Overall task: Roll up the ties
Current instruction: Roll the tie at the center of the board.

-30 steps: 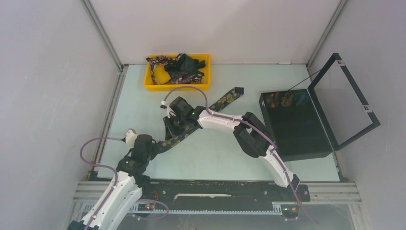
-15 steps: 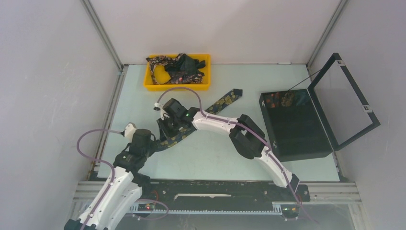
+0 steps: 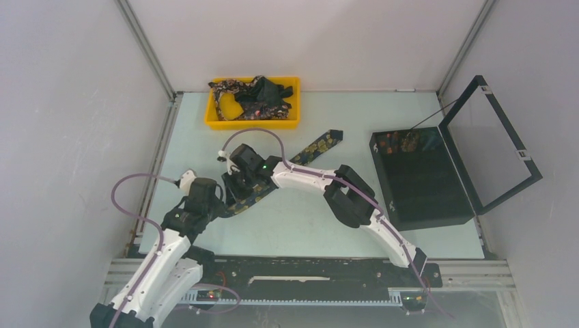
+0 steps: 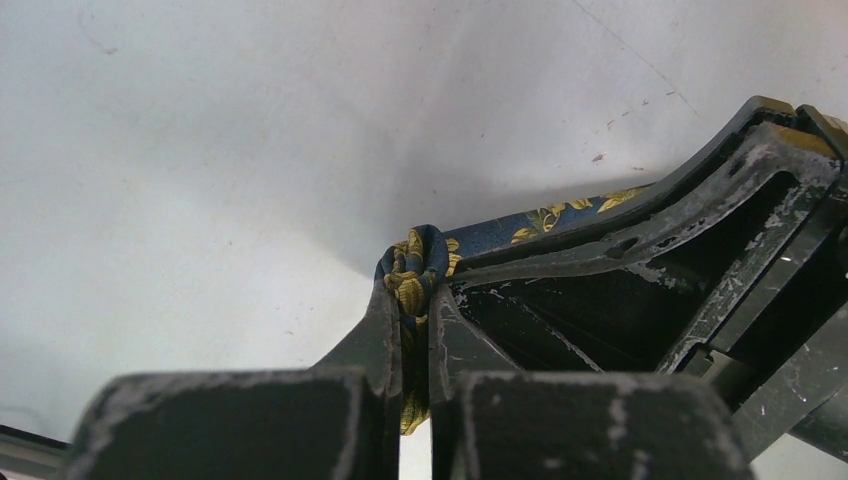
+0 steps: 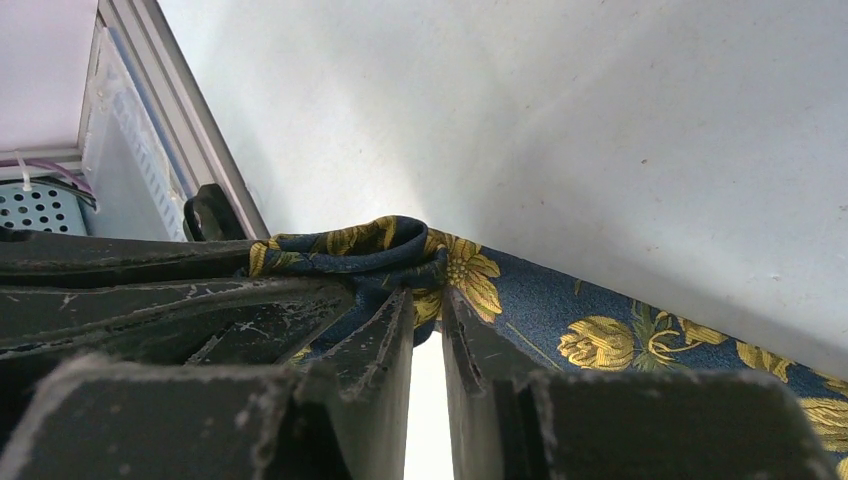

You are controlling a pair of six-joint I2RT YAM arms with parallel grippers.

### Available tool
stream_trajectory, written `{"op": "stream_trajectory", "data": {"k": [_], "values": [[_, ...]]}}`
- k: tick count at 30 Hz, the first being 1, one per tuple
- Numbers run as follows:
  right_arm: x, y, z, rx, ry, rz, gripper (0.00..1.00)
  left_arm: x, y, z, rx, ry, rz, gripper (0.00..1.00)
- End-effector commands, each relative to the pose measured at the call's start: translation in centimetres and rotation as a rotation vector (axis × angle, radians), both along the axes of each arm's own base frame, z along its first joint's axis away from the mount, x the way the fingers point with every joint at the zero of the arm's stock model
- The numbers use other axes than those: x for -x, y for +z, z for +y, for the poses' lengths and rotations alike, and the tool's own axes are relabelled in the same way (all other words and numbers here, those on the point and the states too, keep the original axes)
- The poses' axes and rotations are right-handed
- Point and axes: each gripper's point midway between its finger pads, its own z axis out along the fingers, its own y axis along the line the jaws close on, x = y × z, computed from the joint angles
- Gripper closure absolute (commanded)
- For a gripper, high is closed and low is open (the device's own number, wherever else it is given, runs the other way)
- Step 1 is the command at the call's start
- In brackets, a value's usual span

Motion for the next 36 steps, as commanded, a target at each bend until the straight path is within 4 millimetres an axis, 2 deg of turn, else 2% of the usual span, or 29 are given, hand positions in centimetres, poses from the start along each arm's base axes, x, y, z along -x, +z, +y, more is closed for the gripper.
{"op": "stream_trajectory", "data": {"k": [1, 7, 17, 28, 36], "values": [[1.1, 1.3, 2.0, -0.070, 0.030, 0.020, 0.80, -1.4, 1.8, -0.8, 0.007, -0.052, -0.034, 1.00], [1.5, 0.7, 2.0, -0.072, 0.031, 0.043, 0.80, -1.8, 1.7, -1.2, -0.018, -0.094, 0.001, 1.00], [1.6, 0.8, 1.8, -0.099, 0.031, 0.071, 0.80, -2.6, 1.0, -2.1, -0.065, -0.150, 0.083, 1.00], [0.8, -0.1, -0.1, -0.104, 0.001, 0.096, 0.81, -3.4, -0.7, -3.9, -0.108, -0.188, 0.159, 1.00], [0.0, 0.6, -1.5, -0.102, -0.020, 0.078, 0.81, -3.7, -1.6, -3.8, -0.162, -0.170, 0.203, 1.00]]}}
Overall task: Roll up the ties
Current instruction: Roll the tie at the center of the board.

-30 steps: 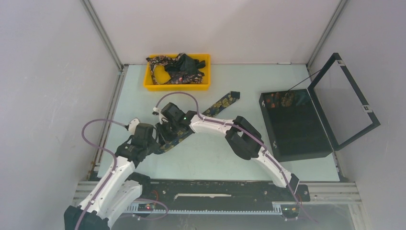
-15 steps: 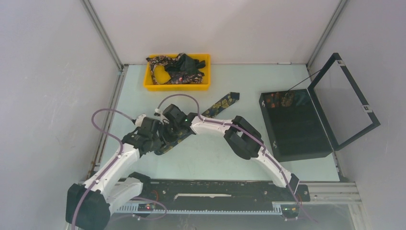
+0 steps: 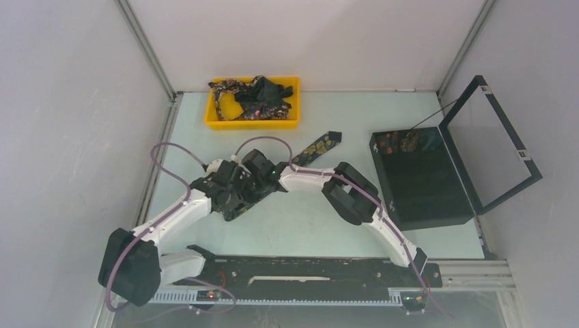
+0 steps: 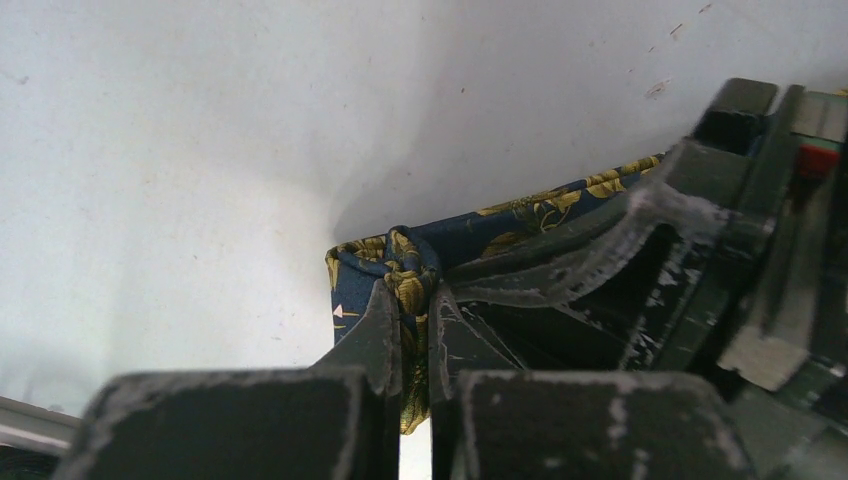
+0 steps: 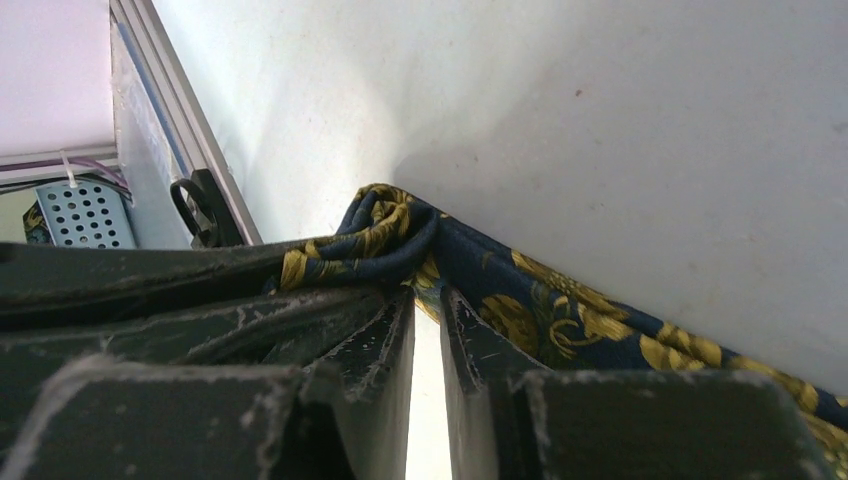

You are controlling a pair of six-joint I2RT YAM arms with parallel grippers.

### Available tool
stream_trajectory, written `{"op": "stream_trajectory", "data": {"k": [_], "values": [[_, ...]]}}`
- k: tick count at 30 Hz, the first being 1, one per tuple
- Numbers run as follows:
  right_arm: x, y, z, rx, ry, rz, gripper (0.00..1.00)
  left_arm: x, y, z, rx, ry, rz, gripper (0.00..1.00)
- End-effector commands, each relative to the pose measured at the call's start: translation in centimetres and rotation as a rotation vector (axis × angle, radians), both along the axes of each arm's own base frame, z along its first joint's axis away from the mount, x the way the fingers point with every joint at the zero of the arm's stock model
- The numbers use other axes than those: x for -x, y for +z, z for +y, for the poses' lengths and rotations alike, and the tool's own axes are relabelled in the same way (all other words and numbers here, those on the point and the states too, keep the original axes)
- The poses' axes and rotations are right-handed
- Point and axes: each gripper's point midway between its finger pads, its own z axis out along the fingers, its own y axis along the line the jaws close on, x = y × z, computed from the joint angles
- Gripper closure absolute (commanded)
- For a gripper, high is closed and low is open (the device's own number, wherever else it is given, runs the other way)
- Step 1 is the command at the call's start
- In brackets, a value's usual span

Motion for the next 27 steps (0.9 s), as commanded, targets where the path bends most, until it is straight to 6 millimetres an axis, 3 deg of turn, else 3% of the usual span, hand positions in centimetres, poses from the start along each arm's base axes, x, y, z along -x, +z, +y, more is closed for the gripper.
{"op": "stream_trajectory", "data": {"k": [1, 9, 18, 24, 27], "values": [[-0.6, 4.0, -0.1, -0.065, -0.003, -0.062, 0.81, -2.2, 1.2, -0.8, 0.016, 0.029, -0.082, 1.00], [-2.5, 5.3, -2.2, -0.056, -0.051, -0.091, 0.81, -1.8, 0.2, -0.2, -0.025, 0.044, -0.047, 1.00], [-4.8, 5.3, -6.7, -0.017, -0.141, -0.112, 0.81, -2.1, -0.5, -0.7, -0.014, 0.060, -0.033, 0.98], [-4.7, 4.8, -8.5, 0.006, -0.163, -0.103, 0.81, -2.6, -0.5, -1.7, 0.016, 0.048, -0.034, 0.67], [-4.4, 4.8, -8.8, 0.010, -0.162, -0.099, 0.81, -2.6, -0.4, -2.2, 0.038, 0.045, -0.032, 0.59]]}}
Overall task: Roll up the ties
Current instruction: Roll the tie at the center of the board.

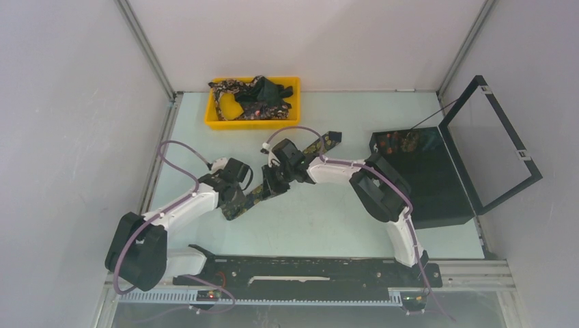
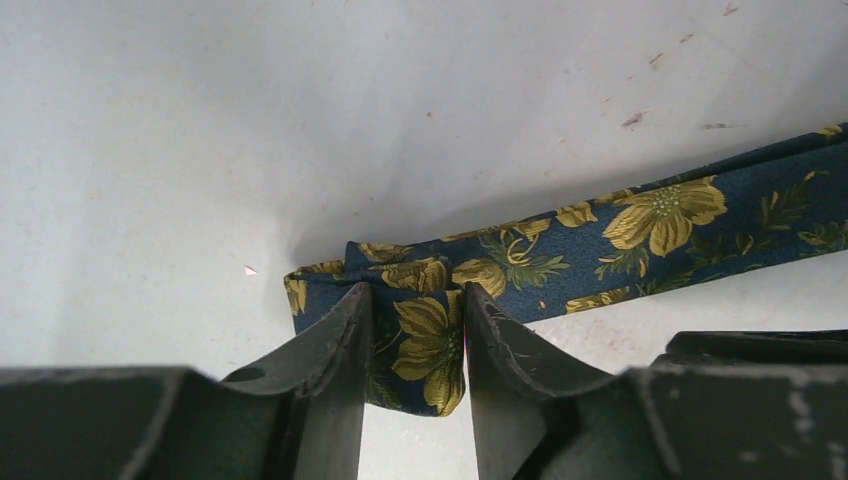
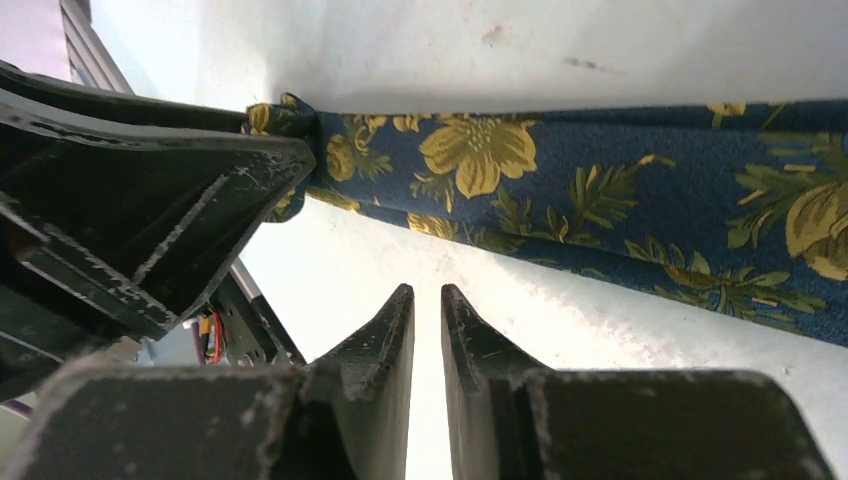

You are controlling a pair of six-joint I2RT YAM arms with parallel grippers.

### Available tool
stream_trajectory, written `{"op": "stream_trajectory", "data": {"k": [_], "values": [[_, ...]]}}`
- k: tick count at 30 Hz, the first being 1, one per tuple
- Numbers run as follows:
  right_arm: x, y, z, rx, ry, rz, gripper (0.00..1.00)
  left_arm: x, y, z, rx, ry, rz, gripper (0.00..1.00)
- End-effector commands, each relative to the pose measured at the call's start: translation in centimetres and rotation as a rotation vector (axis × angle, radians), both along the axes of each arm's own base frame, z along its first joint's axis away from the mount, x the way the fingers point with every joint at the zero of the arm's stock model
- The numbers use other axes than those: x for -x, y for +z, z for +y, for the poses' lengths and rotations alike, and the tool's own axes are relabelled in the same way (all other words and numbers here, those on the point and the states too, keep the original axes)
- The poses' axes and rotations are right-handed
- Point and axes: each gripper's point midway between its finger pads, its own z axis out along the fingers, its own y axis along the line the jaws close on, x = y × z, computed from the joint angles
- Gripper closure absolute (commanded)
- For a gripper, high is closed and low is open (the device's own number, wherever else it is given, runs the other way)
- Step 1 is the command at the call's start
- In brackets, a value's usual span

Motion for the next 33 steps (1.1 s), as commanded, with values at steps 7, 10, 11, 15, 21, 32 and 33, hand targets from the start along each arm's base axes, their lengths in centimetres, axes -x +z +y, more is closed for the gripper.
{"op": "stream_trajectory", "data": {"k": [7, 10, 11, 15, 21, 32, 33], "values": [[0.7, 3.6, 0.7, -0.062, 0.026, -0.081, 0.81, -1.3, 1.6, -2.0, 0.100, 0.013, -0.064, 0.47], [1.1, 4.1, 0.9, -0.069, 0.035, -0.088, 0.81, -1.3, 2.1, -1.9, 0.109, 0.021, -0.086, 0.40], [1.3, 4.3, 1.1, -0.073, 0.041, -0.091, 0.81, -1.3, 2.3, -1.9, 0.111, 0.023, -0.095, 0.38], [2.3, 4.8, 1.6, -0.082, 0.060, -0.101, 0.81, -1.4, 3.2, -1.5, 0.108, 0.031, -0.129, 0.32], [3.2, 5.7, 2.3, -0.101, 0.075, -0.113, 0.81, -1.5, 4.3, -1.0, 0.102, 0.033, -0.168, 0.29], [3.9, 8.0, 3.6, -0.133, 0.107, -0.142, 0.81, -0.7, 6.5, 1.3, 0.125, 0.081, -0.254, 0.29], [4.0, 8.3, 3.7, -0.136, 0.111, -0.143, 0.81, -0.6, 6.8, 1.7, 0.125, 0.088, -0.263, 0.29]]}}
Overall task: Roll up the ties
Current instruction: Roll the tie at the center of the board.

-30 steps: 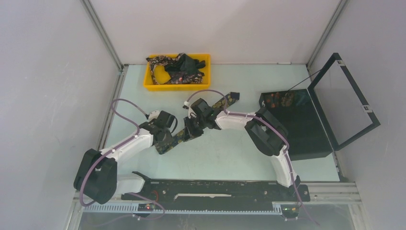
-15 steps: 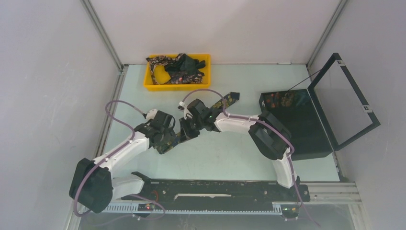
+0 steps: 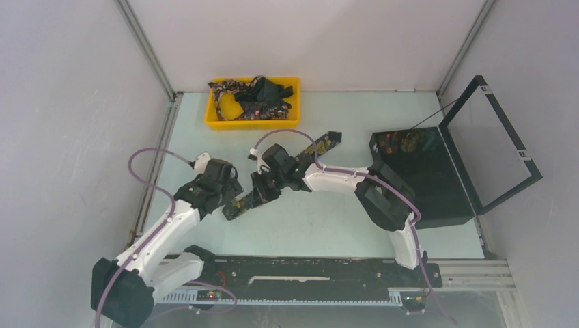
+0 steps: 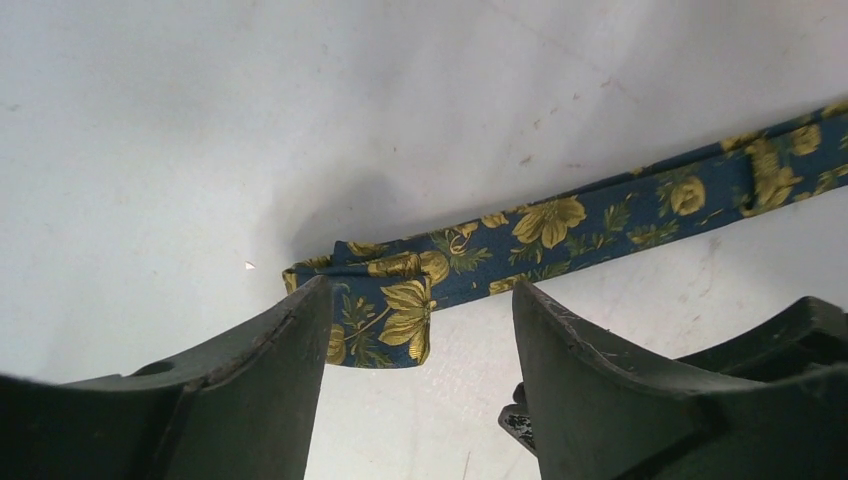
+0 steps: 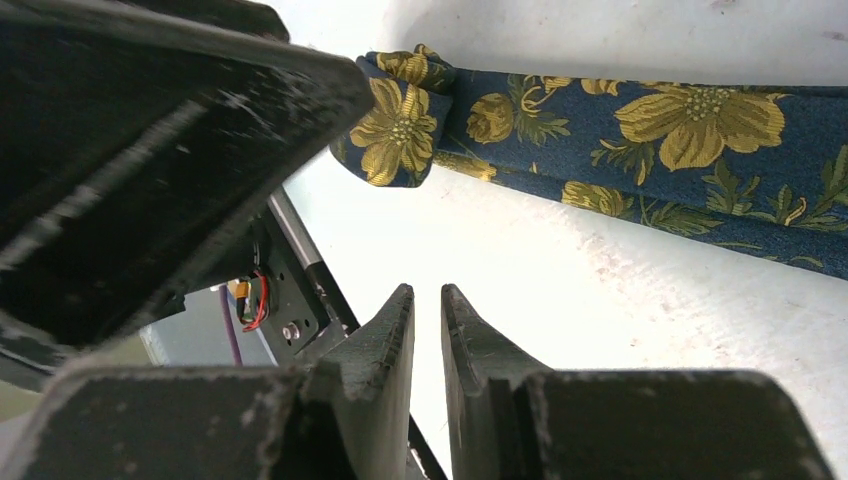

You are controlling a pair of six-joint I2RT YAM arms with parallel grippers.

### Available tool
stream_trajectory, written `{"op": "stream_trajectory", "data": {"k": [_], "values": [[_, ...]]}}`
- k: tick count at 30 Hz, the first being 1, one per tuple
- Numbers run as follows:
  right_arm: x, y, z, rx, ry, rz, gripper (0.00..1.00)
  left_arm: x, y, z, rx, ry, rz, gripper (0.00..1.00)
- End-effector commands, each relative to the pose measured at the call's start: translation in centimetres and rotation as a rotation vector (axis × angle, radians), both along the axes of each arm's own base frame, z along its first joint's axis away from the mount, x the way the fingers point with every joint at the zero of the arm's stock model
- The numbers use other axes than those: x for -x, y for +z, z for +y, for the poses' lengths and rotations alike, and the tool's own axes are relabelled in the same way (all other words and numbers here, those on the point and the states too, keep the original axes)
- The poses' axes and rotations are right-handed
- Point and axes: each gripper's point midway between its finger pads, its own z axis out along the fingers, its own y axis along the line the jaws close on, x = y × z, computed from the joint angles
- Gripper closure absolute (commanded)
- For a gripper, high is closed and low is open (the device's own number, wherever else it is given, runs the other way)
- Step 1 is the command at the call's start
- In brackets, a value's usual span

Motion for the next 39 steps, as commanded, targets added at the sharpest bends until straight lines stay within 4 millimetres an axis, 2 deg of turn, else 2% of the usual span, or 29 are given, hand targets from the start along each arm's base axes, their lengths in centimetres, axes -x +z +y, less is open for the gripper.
{"op": "stream_trajectory", "data": {"k": [1, 7, 11, 16, 23, 33, 39], "values": [[-0.4, 5.6, 1.9, -0.106, 0.019, -0.091, 0.81, 0.4, 1.5, 1.9, -0.009, 0.041, -0.058, 0.29], [0.6, 7.0, 3.8, -0.132, 0.059, -0.099, 0.81, 2.5, 2.0, 4.1, -0.013, 0.111, -0.104, 0.35], [0.7, 7.1, 5.3, -0.132, 0.074, -0.096, 0.81, 3.6, 1.9, 4.9, 0.017, 0.175, -0.151, 0.39], [0.3, 6.0, 6.5, -0.110, 0.083, -0.083, 0.81, 4.5, 1.2, 5.4, 0.060, 0.244, -0.195, 0.40], [-0.7, 4.1, 7.6, -0.080, 0.093, -0.073, 0.81, 4.7, 1.2, 5.8, 0.085, 0.278, -0.249, 0.44], [-1.5, 1.1, 7.0, -0.031, 0.083, -0.046, 0.81, 4.7, 0.0, 5.7, 0.094, 0.282, -0.239, 0.45], [-2.0, 0.0, 6.7, -0.015, 0.072, -0.037, 0.81, 4.6, -0.3, 5.3, 0.111, 0.260, -0.258, 0.45]]}}
